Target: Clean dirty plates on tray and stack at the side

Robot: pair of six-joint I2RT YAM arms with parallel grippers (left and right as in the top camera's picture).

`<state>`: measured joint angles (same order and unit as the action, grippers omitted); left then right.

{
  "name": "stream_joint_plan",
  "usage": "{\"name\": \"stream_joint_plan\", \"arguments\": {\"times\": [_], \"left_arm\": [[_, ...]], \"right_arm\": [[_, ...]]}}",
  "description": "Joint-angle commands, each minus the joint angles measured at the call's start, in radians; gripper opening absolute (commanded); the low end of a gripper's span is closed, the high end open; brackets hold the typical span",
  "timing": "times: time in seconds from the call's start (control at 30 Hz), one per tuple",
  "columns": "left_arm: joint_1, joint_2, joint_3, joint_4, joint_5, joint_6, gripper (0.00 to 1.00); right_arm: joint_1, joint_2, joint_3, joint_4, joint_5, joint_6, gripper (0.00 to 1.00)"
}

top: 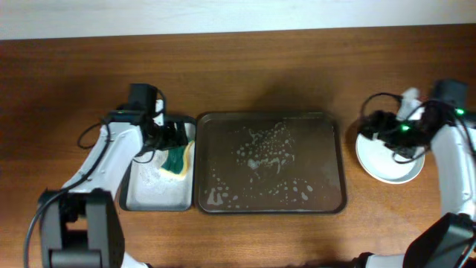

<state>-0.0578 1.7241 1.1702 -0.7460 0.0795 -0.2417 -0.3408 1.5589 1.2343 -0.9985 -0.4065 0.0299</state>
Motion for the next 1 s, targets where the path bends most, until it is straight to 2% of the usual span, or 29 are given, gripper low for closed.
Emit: {"name": "stream_joint_plan", "arguments": {"times": [0.0, 0.1, 0.23, 0.3, 0.37, 0.5, 0.53, 0.63, 0.7, 0.97], "left_arm": [[0.065, -0.069, 0.056, -0.088, 0.081, -0.034, 0.99], [0.095, -0.070, 0.056, -0.245, 0.100, -0.033, 0.99], [0.094, -0.076, 0.055, -0.391, 0.097, 0.033, 0.99], [0.092, -0.108, 0.038, -0.407, 0.093, 0.060, 1.00], [0.092, -0.193, -0.021, -0.377, 0.089, 0.061, 0.99], [0.090, -0.450, -0.204, -0.216, 0.089, 0.065, 0.99], [0.090, -0.588, -0.295, -0.130, 0.089, 0.080, 0.99], [0.091, -0.830, -0.454, -0.017, 0.089, 0.079, 0.99], [0.091, -0.968, -0.515, -0.010, 0.089, 0.079, 0.99], [0.091, -0.999, -0.515, -0.014, 0.089, 0.079, 1.00]], "right_arm": [[0.175, 0.005, 0.010, -0.021, 0.072, -0.082, 0.99], [0.350, 0.004, 0.010, -0.068, 0.249, -0.035, 0.99], [0.406, -0.018, 0.010, -0.147, 0.261, 0.012, 0.99], [0.406, -0.073, 0.002, -0.163, 0.262, 0.012, 0.99], [0.406, -0.202, -0.057, -0.101, 0.262, 0.012, 0.99], [0.406, -0.569, -0.275, 0.069, 0.289, 0.012, 0.99], [0.406, -0.707, -0.334, 0.086, 0.314, 0.012, 0.99], [0.406, -0.858, -0.366, 0.039, 0.322, 0.012, 0.99], [0.406, -0.905, -0.366, 0.016, 0.322, 0.012, 0.99], [0.406, -0.875, -0.366, 0.015, 0.322, 0.012, 0.99]]}}
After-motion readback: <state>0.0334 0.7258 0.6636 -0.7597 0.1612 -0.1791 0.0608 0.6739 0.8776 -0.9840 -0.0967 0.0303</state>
